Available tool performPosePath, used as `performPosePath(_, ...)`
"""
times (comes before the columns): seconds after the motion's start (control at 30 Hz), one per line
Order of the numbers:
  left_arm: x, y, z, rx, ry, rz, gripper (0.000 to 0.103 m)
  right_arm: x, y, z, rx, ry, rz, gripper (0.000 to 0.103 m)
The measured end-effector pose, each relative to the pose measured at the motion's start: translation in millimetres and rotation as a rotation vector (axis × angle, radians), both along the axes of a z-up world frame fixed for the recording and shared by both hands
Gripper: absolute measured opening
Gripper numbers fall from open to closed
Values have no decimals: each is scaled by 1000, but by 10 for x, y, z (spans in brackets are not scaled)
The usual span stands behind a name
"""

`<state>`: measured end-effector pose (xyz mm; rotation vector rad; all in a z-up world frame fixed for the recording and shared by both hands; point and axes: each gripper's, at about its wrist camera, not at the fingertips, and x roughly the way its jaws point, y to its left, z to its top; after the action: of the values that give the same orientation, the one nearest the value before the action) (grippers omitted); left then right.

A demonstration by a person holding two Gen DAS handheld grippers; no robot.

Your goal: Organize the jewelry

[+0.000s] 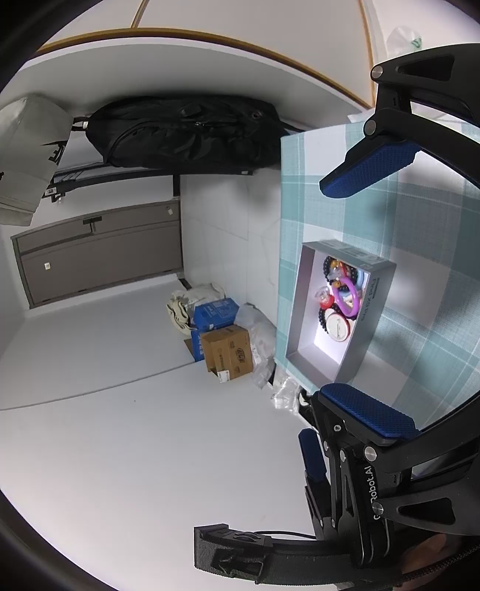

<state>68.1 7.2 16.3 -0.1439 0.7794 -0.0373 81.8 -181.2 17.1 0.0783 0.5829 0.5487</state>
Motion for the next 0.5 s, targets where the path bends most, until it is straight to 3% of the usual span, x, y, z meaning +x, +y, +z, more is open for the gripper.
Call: performPosePath(0.5, 10, -6, 18, -17, -4, -6, 65, 7, -3, -16, -6, 3, -7, 101)
